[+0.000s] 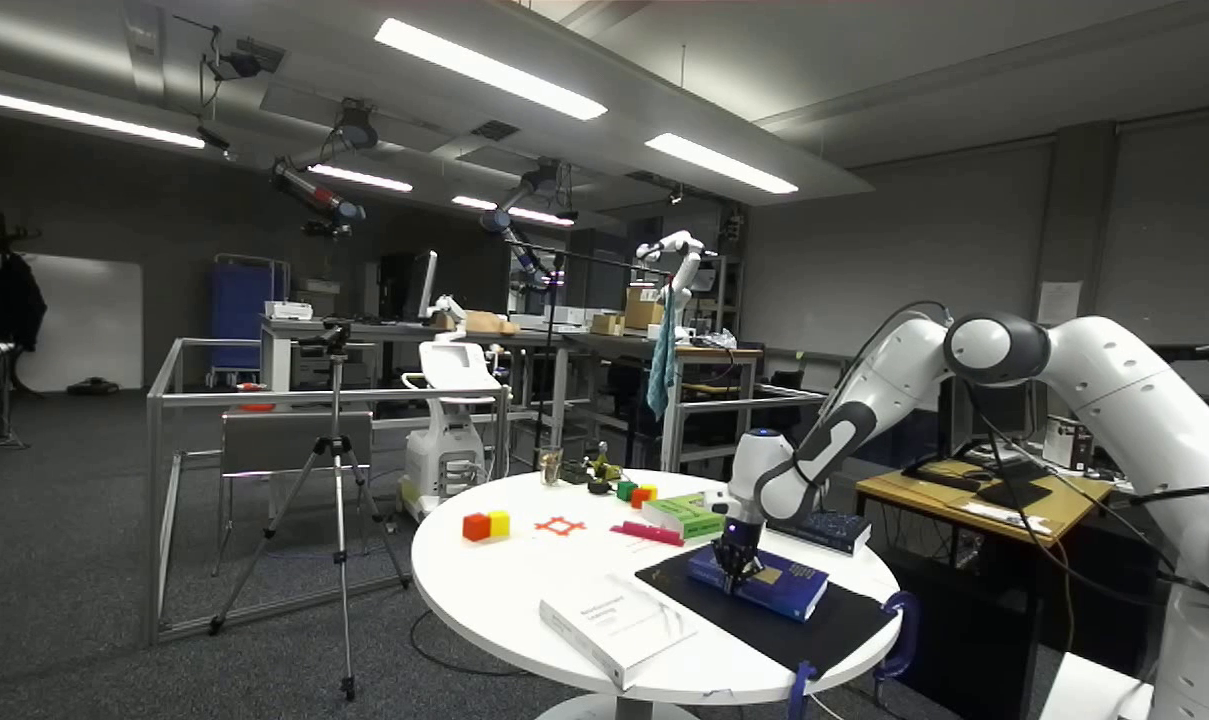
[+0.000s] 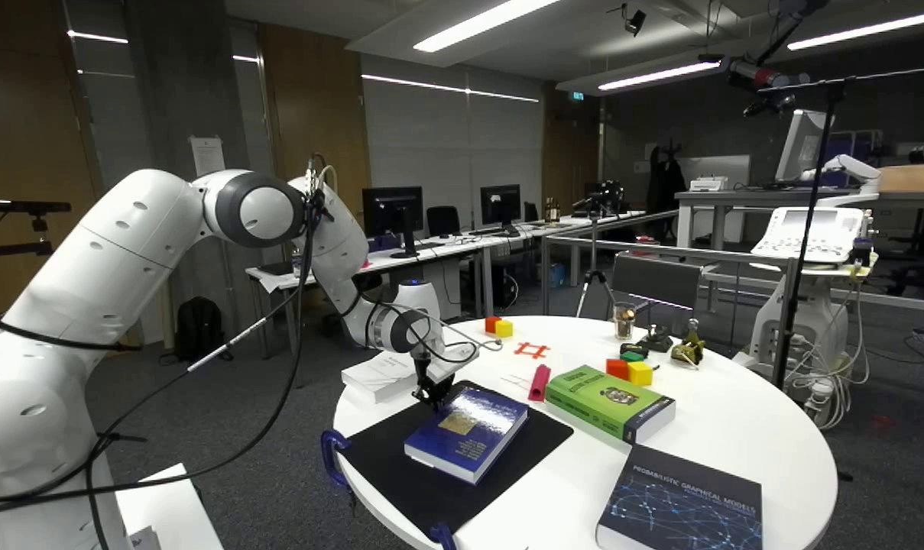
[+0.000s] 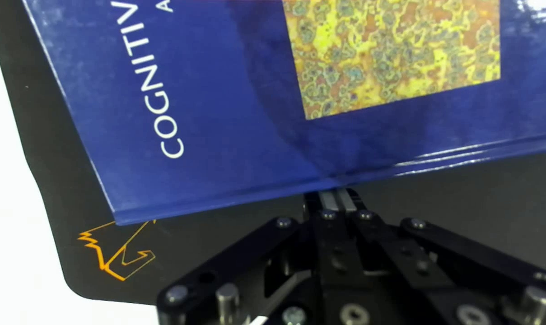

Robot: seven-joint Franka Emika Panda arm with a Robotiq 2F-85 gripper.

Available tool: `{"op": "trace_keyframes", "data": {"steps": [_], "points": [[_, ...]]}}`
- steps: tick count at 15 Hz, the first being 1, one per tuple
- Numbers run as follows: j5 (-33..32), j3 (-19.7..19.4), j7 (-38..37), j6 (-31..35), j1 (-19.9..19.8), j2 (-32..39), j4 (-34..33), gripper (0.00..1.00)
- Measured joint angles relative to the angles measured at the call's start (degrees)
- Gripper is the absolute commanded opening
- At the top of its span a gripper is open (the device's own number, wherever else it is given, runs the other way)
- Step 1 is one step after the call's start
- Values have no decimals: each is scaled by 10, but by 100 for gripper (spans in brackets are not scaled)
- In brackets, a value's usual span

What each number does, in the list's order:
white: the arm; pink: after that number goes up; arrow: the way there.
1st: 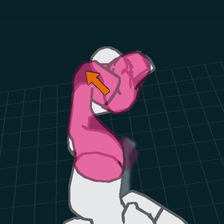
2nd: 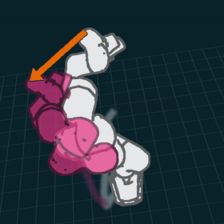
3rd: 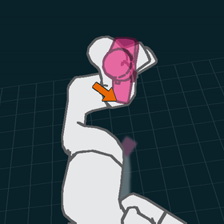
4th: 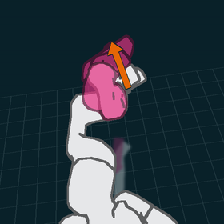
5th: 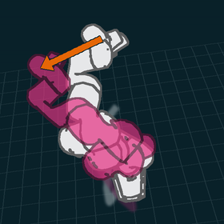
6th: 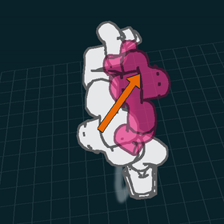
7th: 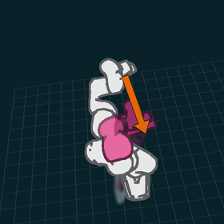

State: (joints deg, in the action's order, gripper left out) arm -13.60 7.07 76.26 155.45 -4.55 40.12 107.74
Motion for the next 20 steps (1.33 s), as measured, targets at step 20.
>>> {"op": "trace_keyframes", "data": {"steps": [20], "points": [[7,-27,-8,2,-25,10,-10,0]]}}
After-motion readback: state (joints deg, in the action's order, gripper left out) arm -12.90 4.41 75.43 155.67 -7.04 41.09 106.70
